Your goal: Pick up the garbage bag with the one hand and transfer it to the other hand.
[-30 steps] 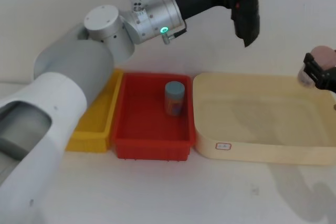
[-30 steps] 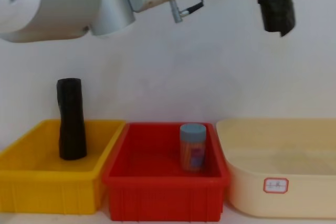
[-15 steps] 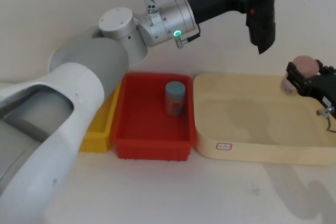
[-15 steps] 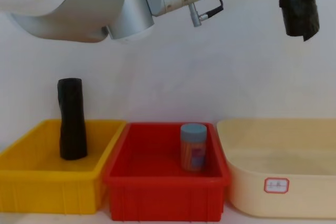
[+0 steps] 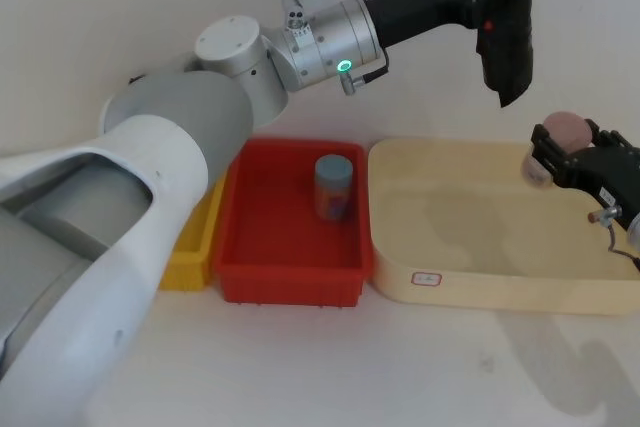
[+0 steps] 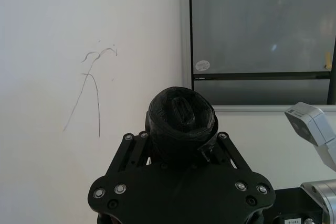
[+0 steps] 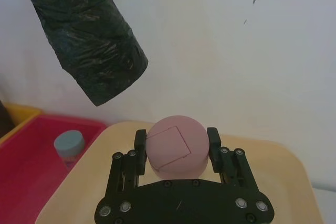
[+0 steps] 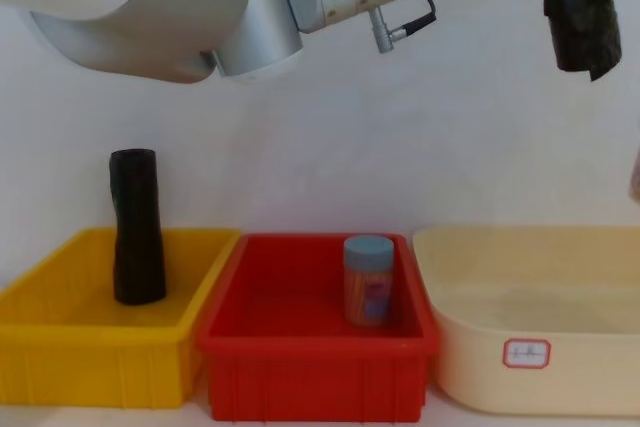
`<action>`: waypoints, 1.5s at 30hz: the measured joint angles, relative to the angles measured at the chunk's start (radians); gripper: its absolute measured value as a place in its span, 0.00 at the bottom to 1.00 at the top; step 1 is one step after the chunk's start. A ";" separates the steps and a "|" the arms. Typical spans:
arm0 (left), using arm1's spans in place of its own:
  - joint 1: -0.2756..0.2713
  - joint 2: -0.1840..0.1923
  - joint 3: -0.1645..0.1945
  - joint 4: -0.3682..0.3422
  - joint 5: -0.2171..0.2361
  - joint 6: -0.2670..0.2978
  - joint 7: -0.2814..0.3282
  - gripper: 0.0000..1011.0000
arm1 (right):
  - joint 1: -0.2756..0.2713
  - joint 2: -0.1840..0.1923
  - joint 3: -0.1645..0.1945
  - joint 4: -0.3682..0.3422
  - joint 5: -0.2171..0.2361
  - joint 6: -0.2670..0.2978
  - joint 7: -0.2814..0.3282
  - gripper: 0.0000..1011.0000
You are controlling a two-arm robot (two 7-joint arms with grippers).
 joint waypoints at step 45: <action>-0.011 -0.011 0.002 0.027 -0.008 -0.005 -0.012 0.99 | -0.008 -0.003 -0.003 0.008 -0.023 0.016 0.002 0.99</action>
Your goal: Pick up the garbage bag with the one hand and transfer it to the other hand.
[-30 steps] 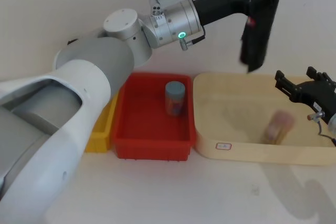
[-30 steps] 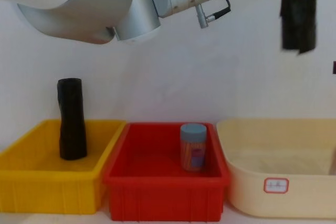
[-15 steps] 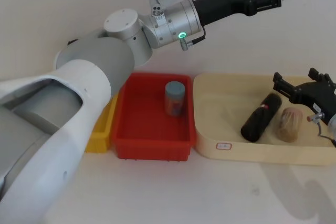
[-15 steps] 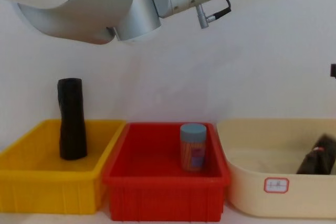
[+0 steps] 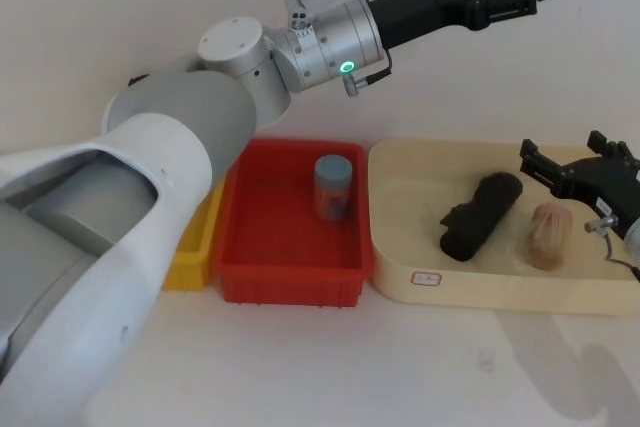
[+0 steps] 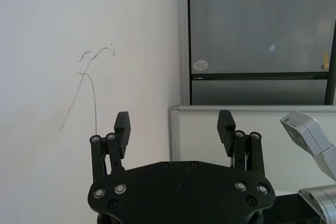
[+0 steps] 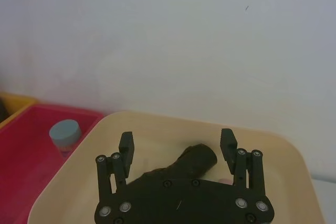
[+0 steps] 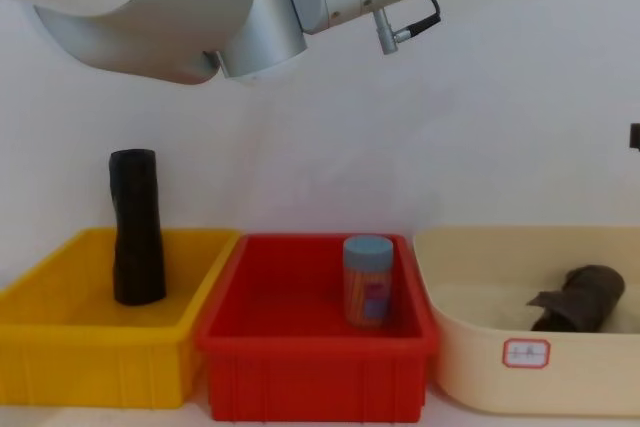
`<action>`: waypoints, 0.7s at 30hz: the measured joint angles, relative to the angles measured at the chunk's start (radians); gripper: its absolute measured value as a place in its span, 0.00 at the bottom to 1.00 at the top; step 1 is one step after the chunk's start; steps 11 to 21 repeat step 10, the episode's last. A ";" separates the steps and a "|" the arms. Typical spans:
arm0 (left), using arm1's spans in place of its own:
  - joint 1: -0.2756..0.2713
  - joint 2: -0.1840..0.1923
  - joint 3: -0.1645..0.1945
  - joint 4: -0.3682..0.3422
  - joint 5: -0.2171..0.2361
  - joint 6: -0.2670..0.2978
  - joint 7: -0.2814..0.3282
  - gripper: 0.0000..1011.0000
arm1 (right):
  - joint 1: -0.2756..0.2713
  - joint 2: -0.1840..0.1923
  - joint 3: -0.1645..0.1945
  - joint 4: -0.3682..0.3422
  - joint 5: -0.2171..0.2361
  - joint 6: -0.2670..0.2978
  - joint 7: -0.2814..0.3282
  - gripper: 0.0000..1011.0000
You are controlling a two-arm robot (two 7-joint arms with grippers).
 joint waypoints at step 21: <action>0.000 0.000 0.000 0.000 0.000 0.000 0.000 0.99 | 0.000 0.000 0.000 0.000 0.000 0.000 0.000 0.99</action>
